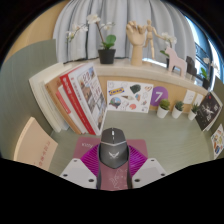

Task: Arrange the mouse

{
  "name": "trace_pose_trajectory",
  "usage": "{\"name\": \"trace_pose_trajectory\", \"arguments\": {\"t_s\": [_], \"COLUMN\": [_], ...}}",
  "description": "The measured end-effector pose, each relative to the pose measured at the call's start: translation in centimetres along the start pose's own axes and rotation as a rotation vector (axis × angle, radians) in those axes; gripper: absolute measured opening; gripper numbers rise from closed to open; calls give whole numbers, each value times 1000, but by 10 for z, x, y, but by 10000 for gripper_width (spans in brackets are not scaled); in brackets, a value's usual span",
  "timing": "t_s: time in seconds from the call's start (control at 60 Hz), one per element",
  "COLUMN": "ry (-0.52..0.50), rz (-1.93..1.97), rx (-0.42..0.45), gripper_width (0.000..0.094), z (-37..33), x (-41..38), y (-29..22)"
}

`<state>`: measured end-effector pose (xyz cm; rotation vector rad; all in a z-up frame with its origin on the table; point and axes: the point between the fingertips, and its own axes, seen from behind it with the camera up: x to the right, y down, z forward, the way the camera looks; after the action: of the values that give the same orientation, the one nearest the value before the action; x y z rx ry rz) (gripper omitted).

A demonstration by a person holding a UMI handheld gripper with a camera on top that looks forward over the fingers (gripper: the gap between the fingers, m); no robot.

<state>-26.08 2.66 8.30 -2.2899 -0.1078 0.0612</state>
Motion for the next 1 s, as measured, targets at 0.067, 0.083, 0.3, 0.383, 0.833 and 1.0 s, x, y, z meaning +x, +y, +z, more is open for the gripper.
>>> {"name": "trace_pose_trajectory", "arguments": {"t_s": [0.067, 0.083, 0.3, 0.383, 0.833, 1.0], "ry": [-10, -12, 0, 9, 30, 3], "rz": [6, 8, 3, 44, 67, 60], "rx": [-62, -75, -135, -139, -111, -9], "gripper_width": [349, 350, 351, 373, 856, 857], "z": [20, 23, 46, 45, 3, -77], "x": [-8, -9, -12, -14, -13, -22], "y": [30, 36, 81, 79, 38, -22]}}
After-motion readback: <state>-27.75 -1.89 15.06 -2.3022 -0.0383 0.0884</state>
